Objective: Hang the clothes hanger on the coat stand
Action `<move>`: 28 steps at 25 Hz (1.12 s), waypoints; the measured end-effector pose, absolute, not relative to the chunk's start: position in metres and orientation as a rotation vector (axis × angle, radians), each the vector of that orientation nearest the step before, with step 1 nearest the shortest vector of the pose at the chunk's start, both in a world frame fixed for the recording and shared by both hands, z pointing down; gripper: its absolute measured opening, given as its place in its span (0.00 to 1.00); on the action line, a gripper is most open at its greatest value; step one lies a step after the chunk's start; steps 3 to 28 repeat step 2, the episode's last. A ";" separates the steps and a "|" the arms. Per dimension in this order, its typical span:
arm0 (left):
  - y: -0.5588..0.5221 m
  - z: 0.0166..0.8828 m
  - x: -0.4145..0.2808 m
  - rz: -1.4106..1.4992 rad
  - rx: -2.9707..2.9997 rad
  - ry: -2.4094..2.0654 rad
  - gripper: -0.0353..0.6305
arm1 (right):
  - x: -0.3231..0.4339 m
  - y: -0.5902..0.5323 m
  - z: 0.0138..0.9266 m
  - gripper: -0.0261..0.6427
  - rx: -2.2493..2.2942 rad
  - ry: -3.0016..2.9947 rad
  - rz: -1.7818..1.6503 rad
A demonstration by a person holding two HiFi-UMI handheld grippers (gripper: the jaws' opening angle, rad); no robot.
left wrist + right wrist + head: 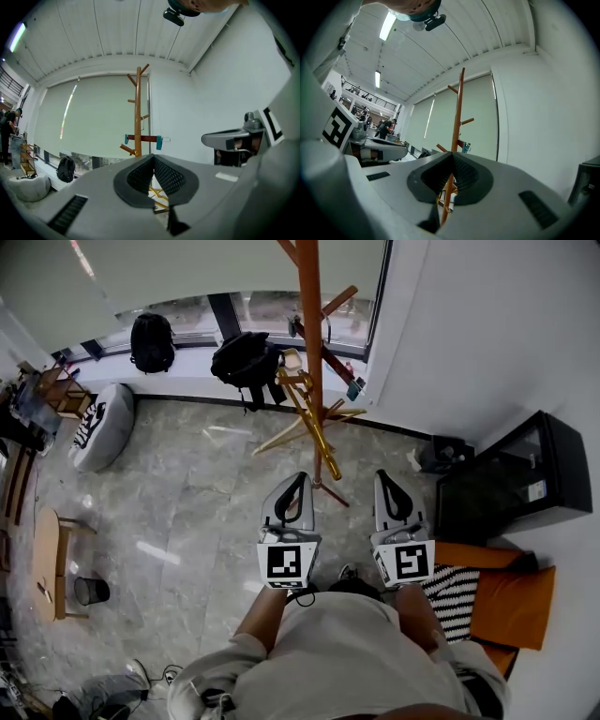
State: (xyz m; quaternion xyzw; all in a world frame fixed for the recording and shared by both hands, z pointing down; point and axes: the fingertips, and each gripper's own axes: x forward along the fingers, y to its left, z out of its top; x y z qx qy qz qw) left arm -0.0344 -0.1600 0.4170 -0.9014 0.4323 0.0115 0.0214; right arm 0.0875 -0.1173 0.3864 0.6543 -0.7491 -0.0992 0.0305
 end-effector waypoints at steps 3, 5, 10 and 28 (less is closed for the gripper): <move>-0.160 0.418 -0.035 0.035 -2.794 1.344 0.06 | 0.087 -0.118 0.387 0.05 2.014 -2.309 -0.304; -0.160 0.418 -0.035 0.035 -2.794 1.344 0.06 | 0.087 -0.118 0.387 0.05 2.014 -2.309 -0.304; -0.160 0.418 -0.035 0.035 -2.794 1.344 0.06 | 0.087 -0.118 0.387 0.05 2.014 -2.309 -0.304; -0.160 0.418 -0.035 0.035 -2.794 1.344 0.06 | 0.087 -0.118 0.387 0.05 2.014 -2.309 -0.304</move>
